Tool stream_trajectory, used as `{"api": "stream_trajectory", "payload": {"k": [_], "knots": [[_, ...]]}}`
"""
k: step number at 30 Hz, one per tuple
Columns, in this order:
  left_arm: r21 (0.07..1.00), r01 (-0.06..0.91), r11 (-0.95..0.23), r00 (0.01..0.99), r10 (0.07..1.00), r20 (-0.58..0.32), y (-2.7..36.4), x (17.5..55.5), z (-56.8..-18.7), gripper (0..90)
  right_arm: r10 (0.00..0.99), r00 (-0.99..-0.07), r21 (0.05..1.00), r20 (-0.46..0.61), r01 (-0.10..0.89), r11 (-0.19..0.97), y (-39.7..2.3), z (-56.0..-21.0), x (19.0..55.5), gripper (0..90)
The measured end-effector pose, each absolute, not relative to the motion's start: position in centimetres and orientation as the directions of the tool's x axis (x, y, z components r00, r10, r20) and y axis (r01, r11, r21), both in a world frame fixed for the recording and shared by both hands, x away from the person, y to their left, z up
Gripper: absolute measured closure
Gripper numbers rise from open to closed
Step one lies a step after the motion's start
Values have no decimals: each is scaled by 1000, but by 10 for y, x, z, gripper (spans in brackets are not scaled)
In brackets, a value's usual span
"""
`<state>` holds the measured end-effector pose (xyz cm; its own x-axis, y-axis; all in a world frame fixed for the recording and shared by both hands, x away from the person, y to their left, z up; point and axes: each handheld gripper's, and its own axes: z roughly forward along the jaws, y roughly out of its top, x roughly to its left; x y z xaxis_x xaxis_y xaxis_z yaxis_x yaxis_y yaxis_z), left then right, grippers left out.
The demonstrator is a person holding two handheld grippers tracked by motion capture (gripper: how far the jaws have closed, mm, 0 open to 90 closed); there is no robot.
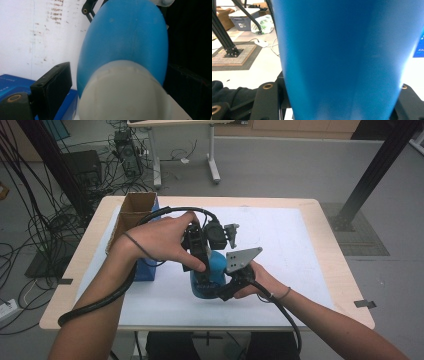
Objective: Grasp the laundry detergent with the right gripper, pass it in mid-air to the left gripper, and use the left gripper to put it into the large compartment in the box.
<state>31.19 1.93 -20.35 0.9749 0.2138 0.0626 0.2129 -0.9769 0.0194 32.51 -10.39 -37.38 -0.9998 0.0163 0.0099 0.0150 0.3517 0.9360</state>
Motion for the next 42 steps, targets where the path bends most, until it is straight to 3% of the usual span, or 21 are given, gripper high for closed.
{"api": "stream_trajectory", "payload": {"k": [42], "knots": [[16, 206, -979, 976, 206, 67, 18, 310, -203, 86, 18, -1000, 938, 22, 27, 346, -104, -375, 323, 401]]}}
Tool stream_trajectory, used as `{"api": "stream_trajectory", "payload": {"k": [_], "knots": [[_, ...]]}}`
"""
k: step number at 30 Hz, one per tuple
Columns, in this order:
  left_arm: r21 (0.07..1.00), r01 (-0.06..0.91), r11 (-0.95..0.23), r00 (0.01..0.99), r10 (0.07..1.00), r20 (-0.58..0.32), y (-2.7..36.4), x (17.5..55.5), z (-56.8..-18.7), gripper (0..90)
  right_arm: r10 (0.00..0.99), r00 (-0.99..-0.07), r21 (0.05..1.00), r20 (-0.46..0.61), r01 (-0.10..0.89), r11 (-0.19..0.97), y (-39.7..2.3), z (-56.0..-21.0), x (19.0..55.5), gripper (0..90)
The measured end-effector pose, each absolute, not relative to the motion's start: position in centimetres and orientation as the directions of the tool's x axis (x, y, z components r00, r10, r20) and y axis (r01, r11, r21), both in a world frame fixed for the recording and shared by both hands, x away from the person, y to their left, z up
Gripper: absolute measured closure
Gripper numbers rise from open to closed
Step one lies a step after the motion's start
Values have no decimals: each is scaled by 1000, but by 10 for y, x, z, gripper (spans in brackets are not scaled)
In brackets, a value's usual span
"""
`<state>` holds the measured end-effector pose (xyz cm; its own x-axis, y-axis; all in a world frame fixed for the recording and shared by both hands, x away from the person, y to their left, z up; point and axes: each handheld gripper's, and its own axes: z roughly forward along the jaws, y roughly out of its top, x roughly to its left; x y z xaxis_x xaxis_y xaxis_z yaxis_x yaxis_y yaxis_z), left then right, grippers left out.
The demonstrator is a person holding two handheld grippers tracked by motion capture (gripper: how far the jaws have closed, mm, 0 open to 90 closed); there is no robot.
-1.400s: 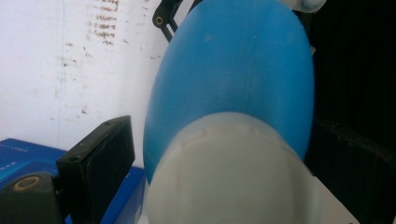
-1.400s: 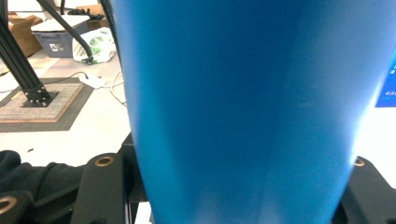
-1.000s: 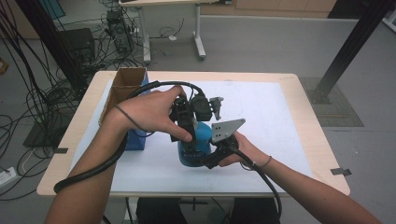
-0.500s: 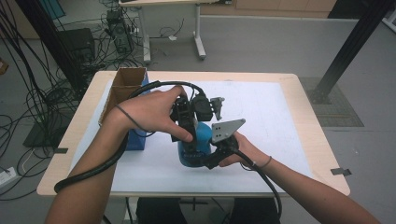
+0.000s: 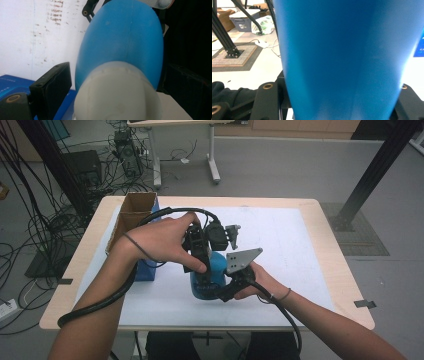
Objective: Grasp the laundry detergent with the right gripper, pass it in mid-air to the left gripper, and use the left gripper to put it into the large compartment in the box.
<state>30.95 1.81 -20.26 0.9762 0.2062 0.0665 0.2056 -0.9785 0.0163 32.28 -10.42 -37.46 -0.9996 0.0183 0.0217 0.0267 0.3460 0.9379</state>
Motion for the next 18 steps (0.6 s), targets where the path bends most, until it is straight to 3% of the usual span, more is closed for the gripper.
{"api": "stream_trajectory", "payload": {"k": [18], "knots": [[15, 207, -978, 976, 208, 62, 19, 309, -204, 86, 13, -1000, 935, 17, 20, 354, -104, -374, 324, 401]]}}
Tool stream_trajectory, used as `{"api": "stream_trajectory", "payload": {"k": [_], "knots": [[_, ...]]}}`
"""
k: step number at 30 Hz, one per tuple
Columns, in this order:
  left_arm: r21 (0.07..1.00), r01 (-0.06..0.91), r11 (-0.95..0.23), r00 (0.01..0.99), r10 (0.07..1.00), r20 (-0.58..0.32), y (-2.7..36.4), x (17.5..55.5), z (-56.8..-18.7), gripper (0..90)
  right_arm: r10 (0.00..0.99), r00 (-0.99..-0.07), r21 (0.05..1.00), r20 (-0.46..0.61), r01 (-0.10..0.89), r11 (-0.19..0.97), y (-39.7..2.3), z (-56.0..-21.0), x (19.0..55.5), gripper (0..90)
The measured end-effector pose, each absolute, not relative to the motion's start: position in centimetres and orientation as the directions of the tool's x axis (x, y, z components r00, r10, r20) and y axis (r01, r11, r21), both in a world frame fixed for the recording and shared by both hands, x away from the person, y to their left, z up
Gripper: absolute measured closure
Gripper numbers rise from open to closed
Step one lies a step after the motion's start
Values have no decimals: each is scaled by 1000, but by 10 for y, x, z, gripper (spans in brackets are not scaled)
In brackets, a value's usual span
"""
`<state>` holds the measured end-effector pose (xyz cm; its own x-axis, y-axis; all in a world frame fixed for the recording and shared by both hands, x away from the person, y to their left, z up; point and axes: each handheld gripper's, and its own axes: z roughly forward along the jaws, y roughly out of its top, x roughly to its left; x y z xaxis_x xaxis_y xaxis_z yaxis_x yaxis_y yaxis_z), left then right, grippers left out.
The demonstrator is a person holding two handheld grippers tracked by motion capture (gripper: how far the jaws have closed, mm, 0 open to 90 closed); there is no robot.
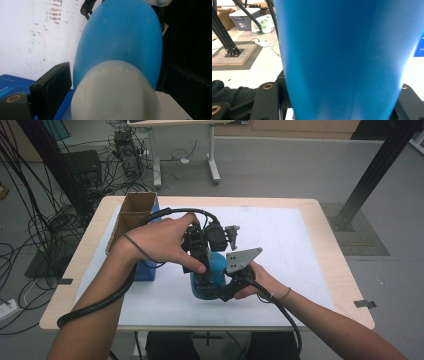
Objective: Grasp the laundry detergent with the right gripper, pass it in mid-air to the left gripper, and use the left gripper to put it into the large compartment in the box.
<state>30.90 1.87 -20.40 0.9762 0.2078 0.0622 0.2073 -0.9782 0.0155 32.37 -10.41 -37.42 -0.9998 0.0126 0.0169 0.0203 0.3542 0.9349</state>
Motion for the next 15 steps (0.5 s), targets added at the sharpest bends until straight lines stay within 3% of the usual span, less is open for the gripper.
{"api": "stream_trajectory", "payload": {"k": [15], "knots": [[15, 207, -978, 976, 207, 69, 18, 308, -202, 86, 8, -1000, 934, 11, 13, 358, -103, -375, 323, 402]]}}
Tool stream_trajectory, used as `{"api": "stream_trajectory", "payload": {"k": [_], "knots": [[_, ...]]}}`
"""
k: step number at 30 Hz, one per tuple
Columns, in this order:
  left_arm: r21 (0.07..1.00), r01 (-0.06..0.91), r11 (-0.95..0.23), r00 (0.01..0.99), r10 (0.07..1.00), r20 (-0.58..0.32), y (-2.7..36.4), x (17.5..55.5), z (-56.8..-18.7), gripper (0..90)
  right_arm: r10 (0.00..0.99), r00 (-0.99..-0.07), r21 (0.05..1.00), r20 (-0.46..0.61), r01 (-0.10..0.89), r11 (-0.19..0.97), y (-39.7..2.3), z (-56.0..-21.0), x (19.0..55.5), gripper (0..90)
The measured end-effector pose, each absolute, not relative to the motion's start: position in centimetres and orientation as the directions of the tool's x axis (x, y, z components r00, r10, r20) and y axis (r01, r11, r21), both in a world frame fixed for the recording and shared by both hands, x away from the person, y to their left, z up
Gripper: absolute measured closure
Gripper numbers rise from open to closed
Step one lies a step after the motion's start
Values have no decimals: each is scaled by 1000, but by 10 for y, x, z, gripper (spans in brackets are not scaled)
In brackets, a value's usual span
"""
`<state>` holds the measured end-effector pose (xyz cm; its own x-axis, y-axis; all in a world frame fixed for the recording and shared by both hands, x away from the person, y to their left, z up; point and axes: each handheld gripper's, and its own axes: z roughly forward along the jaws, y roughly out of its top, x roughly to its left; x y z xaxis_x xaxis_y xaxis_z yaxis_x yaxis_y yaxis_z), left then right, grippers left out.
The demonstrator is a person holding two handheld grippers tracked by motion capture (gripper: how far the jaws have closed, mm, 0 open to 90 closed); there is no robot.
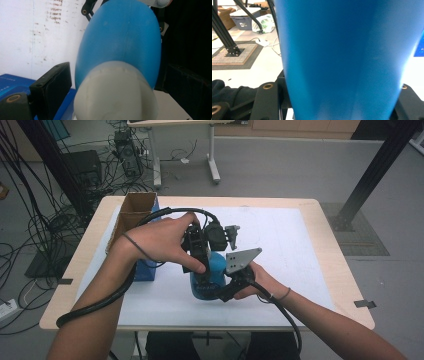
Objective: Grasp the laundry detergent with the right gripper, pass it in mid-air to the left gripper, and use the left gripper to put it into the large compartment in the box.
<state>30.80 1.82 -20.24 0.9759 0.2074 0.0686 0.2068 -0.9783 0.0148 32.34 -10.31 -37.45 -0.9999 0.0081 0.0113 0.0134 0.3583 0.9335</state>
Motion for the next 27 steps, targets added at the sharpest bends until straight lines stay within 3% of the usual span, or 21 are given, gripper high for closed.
{"api": "stream_trajectory", "payload": {"k": [19, 23, 27], "knots": [[-1, 200, -980, 978, 200, 64, 14, 310, -204, 102, -3, -1000, 933, -9, -10, 359, -104, -371, 323, 402], [0, 195, -981, 979, 194, 63, 13, 310, -203, 176, -4, -1000, 935, -12, -13, 355, -104, -370, 323, 402], [-3, 186, -983, 981, 185, 58, 12, 312, -203, 320, -2, -1000, 937, -1, -1, 350, -104, -369, 322, 402]]}}
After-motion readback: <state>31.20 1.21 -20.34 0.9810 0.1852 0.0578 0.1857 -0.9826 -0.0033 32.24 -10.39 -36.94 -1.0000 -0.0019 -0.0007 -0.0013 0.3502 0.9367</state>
